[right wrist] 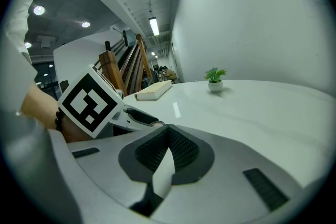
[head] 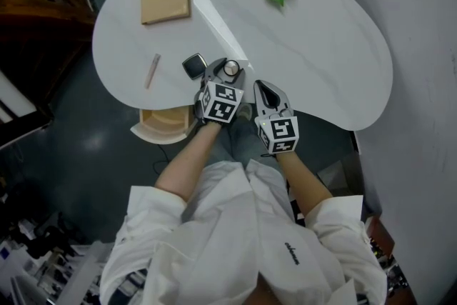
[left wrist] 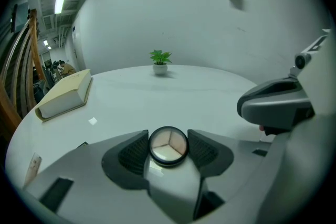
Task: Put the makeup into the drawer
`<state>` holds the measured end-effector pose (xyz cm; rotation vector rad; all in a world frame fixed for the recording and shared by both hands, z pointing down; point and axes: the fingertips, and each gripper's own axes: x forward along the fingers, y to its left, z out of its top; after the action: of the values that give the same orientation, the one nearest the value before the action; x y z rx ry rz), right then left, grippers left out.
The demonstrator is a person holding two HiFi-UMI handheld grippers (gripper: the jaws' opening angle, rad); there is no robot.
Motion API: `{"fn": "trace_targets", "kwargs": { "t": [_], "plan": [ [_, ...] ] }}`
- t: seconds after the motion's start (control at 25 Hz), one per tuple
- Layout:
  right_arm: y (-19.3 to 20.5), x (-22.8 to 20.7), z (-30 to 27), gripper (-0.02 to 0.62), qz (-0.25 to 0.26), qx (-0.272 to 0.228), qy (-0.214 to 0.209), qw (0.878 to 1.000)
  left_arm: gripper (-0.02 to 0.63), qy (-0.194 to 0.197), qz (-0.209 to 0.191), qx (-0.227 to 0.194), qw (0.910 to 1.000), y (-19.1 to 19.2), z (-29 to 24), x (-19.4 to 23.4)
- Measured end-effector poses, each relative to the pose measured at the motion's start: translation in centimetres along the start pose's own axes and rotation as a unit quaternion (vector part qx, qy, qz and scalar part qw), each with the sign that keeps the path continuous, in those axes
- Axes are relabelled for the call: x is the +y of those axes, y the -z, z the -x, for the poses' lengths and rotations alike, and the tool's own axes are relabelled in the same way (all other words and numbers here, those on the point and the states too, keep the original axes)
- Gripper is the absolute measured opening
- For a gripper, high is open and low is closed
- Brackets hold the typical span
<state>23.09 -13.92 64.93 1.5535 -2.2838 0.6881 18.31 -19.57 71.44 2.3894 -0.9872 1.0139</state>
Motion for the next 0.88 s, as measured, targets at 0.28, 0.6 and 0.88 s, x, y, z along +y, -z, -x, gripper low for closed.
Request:
{"fn": "trace_targets", "kwargs": {
  "t": [0.28,0.6,0.88],
  "plan": [
    [0.1,0.2,0.1,0.017,0.003,0.004,-0.019,1.0,0.244,0.015,0.008,-0.023,0.9996,-1.1,1.3,-0.9],
    [0.6,4.2,0.3,0.017,0.019,0.015,-0.076,0.997,0.244,0.016,0.031,-0.065,0.9972,0.4,8.4,-0.6],
    [1.2,14.0,0.1,0.017,0.06,0.027,-0.167,0.984,0.244,0.003,0.073,-0.068,0.995,6.3,15.6,2.2]
  ]
}}
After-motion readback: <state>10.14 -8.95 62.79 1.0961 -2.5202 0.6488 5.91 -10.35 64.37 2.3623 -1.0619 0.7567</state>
